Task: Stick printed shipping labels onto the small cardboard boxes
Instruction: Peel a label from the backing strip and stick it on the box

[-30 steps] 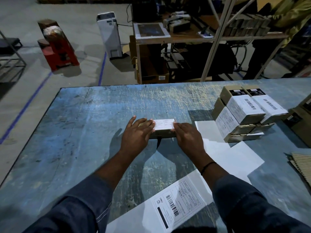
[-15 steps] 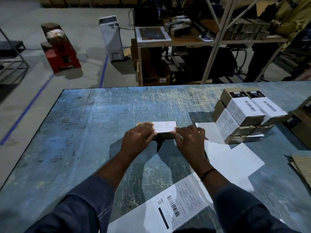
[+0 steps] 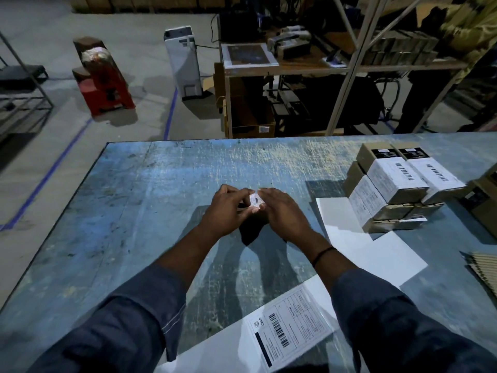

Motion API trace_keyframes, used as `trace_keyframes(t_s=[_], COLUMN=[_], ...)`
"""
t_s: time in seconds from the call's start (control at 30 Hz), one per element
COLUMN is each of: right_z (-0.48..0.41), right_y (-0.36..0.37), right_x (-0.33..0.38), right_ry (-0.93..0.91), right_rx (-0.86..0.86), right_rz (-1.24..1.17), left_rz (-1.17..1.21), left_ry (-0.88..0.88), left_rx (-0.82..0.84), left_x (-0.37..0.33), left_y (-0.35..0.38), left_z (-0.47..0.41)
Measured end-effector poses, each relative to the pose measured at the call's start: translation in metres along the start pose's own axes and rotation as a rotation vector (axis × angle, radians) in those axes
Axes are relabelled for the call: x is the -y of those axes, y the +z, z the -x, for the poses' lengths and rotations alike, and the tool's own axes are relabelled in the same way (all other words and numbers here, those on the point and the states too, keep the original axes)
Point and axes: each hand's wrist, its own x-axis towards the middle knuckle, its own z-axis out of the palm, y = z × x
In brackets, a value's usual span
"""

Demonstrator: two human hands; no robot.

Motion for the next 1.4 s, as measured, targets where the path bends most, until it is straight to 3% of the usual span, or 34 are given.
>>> trace_keyframes(t_s=[0.1, 0.33, 0.6, 0.77, 0.87, 0.97, 1.17, 1.3, 1.4], right_z=[0.000, 0.002, 0.009, 0.007, 0.012, 0.020, 0.032, 0.039, 0.046], right_y=[-0.004, -0.022, -0.033, -0.023, -0.020, -0.010, 0.013, 0.023, 0.028], right_x=[-0.017, -0.026, -0.041, -0.040, -0.035, -0.033, -0.045, -0.044, -0.045], right_ry=[-0.038, 0.087, 0.148, 0.294, 0.230, 0.128, -0.066, -0.119, -0.138], right_rx=[0.050, 0.096, 0.132, 0.030, -0.066, -0.172, -0.446, -0.513, -0.503], right_rz=[-0.121, -0.548, -0.823, -1.050, -0.707, -0.357, 0.015, 0.287, 0.354], left_rz=[0.009, 0.046, 0.089, 0.047, -0.040, -0.127, -0.162, -0.178, -0.194], left_ry=[-0.007, -0.016, 0.019, 0.007, -0.020, 0.079, 0.115, 0.149, 0.187], left_rx=[0.061, 0.148, 0.105, 0.040, 0.024, -0.005, -0.060, -0.100, -0.170], left_x=[0.006, 0.011, 0.009, 0.007, 0.005, 0.006, 0.010, 0.014, 0.017], left_y=[-0.002, -0.007, -0.005, -0.003, 0.003, 0.010, 0.015, 0.019, 0.022], left_z=[-0.002, 0.001, 0.011, 0.014, 0.018, 0.019, 0.023, 0.024, 0.026])
